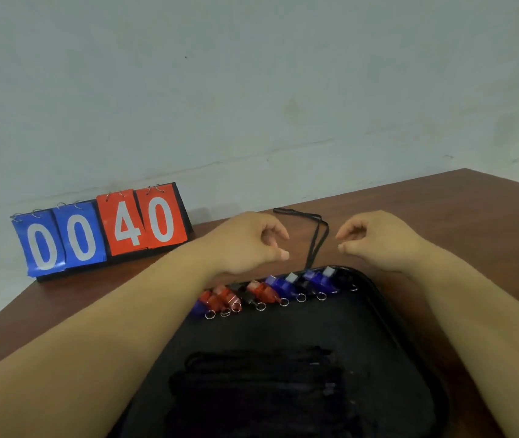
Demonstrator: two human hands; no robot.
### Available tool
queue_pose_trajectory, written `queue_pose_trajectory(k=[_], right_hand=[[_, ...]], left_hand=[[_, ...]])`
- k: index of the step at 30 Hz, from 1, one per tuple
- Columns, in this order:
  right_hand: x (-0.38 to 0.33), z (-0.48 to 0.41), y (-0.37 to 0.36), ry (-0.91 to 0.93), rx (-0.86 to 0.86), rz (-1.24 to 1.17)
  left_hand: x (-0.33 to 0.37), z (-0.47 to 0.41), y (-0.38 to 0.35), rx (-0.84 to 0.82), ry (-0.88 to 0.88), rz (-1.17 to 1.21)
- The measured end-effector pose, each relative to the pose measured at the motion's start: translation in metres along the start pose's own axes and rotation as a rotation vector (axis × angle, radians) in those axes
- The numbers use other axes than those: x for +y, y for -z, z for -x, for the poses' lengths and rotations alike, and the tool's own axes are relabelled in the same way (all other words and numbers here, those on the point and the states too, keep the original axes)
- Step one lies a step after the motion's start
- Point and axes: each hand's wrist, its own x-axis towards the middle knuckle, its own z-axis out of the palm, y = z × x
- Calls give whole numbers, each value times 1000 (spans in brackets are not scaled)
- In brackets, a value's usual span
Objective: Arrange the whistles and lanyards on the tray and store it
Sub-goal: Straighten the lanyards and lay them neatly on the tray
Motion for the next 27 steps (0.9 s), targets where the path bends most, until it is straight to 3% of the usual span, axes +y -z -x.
queue_pose_trajectory(k=[4,11,18,23,27], right_hand=[[14,-9,-10,-45,-19,40],[23,-19,-24,-33,-62,26],[24,-21,-23,-7,-5,-67],[13,-18,-19,29,-1,-198],[-15,-9,-14,82,-132,-476]], left_hand=[[14,-56,-29,6,116,-88],[13,-99,-66,-130,292,-144],[16,-92,-56,-24,238,-80],[30,-61,-28,-19,118,168],[43,-23,-7,22,-8,341]])
